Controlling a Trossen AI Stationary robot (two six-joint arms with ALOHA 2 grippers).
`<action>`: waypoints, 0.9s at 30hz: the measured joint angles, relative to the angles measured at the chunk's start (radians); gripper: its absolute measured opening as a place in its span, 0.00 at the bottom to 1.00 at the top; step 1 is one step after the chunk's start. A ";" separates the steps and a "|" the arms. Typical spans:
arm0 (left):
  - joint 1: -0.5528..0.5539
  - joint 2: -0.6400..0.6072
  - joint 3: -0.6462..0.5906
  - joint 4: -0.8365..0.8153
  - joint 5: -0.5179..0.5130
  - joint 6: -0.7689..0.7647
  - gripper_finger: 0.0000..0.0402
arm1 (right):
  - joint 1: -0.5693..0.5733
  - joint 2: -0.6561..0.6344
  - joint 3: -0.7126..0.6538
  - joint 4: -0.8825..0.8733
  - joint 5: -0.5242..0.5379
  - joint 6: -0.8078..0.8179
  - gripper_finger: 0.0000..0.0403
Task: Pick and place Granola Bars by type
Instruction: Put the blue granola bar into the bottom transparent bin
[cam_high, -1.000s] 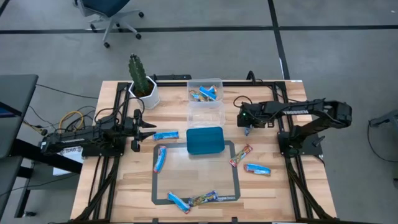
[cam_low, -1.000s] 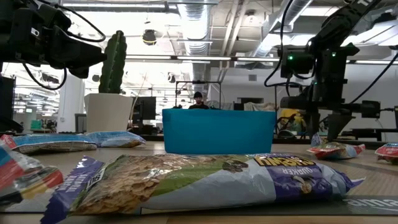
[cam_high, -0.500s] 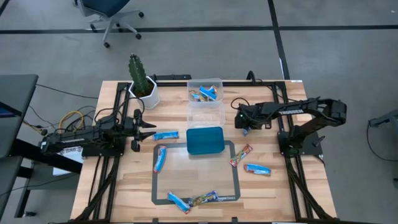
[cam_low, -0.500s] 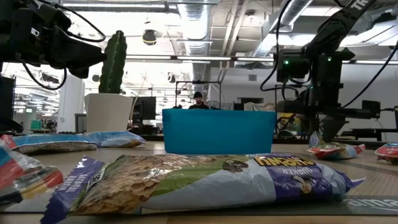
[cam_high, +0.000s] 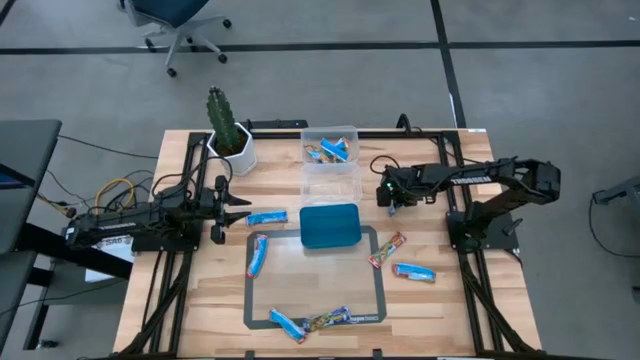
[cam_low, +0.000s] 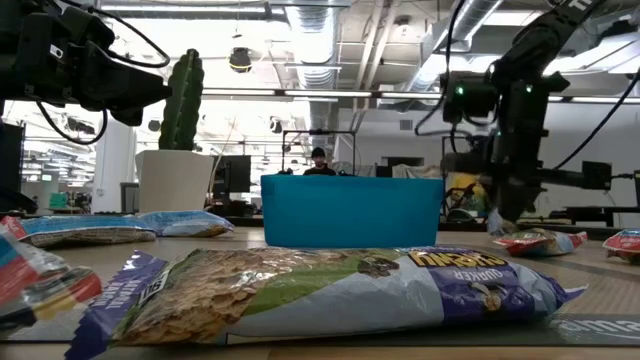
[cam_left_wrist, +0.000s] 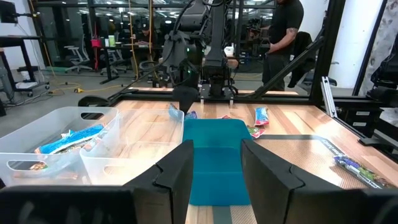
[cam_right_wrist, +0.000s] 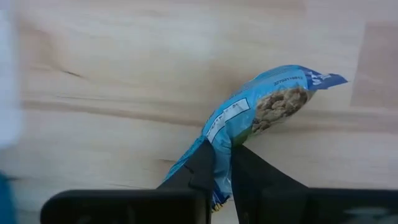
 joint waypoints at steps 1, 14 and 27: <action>0.000 0.000 0.000 0.000 0.000 0.000 0.31 | 0.000 -0.010 0.009 -0.001 0.010 -0.014 0.07; 0.000 0.000 0.000 0.000 0.000 0.000 0.31 | -0.034 -0.136 0.230 -0.011 0.121 -0.374 0.06; 0.000 0.000 0.000 0.000 0.000 0.000 0.31 | 0.043 0.051 0.528 -0.015 0.027 -0.988 0.07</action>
